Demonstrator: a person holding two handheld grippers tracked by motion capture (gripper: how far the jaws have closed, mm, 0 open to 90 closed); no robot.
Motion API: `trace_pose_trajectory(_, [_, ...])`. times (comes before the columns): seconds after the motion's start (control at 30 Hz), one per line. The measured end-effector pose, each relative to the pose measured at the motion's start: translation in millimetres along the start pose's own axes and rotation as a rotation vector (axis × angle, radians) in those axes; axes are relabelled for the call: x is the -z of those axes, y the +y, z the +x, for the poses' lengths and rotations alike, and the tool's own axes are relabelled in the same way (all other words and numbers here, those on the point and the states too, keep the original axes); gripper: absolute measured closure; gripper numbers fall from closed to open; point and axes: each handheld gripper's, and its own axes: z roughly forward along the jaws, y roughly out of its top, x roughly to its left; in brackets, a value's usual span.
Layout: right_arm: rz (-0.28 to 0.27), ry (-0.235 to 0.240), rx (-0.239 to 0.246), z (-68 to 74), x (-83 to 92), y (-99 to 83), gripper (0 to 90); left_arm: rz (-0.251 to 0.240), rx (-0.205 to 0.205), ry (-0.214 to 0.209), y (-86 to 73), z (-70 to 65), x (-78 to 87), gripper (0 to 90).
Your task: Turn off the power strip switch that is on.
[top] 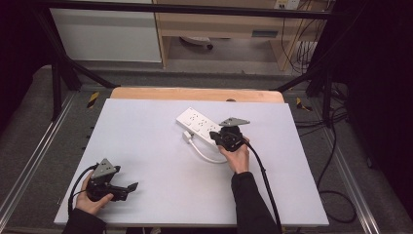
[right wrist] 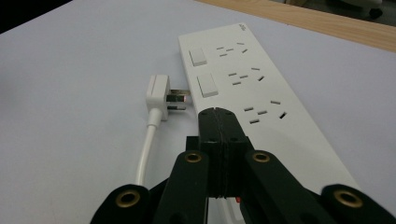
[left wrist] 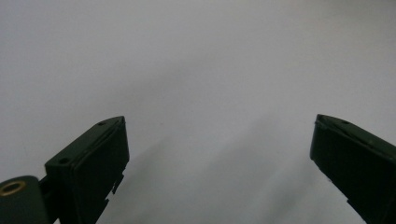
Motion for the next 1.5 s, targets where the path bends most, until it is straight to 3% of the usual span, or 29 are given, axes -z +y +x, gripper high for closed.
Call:
trace_pose_trajectory(1.03, [0.038, -0.011, -0.012, 4.3, -41.8, 3.3, 90.0, -0.001, -0.001, 0.002, -0.2, 0.5, 0.4, 4.3])
trace_pose_trajectory(1.5, [0.050, -0.026, -0.026, 1.1, -50.2, -0.6, 90.0, -0.003, -0.001, 0.001, -0.1, 0.7, 0.6, 4.3])
